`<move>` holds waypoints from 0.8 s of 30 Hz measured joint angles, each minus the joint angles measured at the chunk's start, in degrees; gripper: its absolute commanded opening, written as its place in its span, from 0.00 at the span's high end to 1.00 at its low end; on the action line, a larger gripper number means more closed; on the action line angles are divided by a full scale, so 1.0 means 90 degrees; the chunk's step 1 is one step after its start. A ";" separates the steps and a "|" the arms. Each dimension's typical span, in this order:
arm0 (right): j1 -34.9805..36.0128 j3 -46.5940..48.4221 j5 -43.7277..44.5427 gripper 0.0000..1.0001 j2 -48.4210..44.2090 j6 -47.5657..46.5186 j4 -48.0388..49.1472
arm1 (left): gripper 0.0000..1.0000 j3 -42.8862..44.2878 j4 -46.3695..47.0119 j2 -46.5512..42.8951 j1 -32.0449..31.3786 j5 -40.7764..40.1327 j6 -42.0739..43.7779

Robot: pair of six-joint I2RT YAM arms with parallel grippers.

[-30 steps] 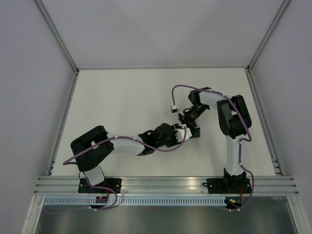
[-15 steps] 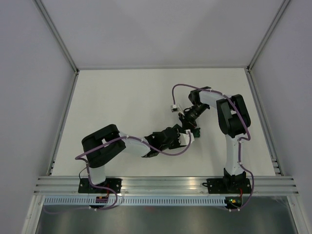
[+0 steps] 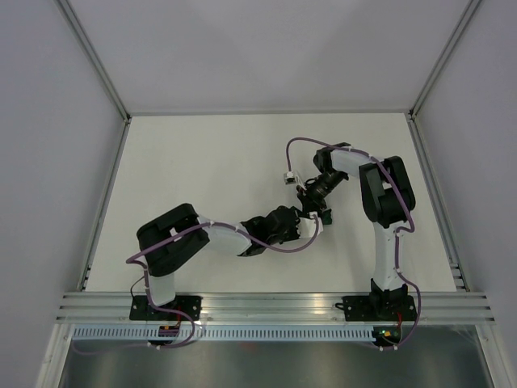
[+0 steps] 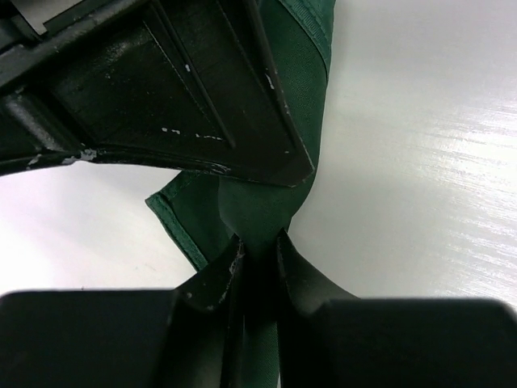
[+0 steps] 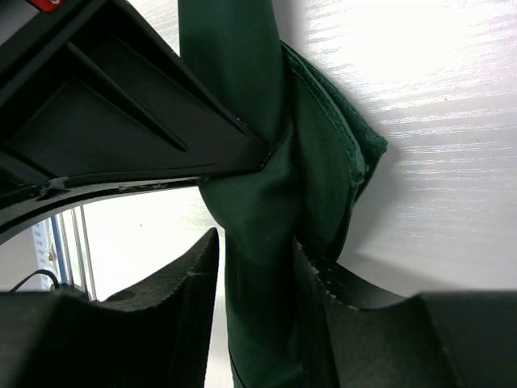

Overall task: Fold the napkin, place the utensils inside, and roll it up
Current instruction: Roll the napkin at the center of the board.

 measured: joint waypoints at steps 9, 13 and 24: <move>-0.0046 -0.0061 0.0291 0.43 -0.0340 0.0432 0.0396 | 0.98 0.0202 -0.0372 0.0000 0.0197 0.0425 -0.0044; -0.0296 -0.0085 0.0403 0.41 -0.0692 0.0765 0.0867 | 0.98 0.0287 -0.0529 0.0000 0.0289 0.0646 -0.0124; -0.1479 -0.1027 -0.0177 0.41 -0.2399 0.2305 0.2650 | 0.97 0.0954 -0.1525 0.0126 0.0804 0.1744 -0.0648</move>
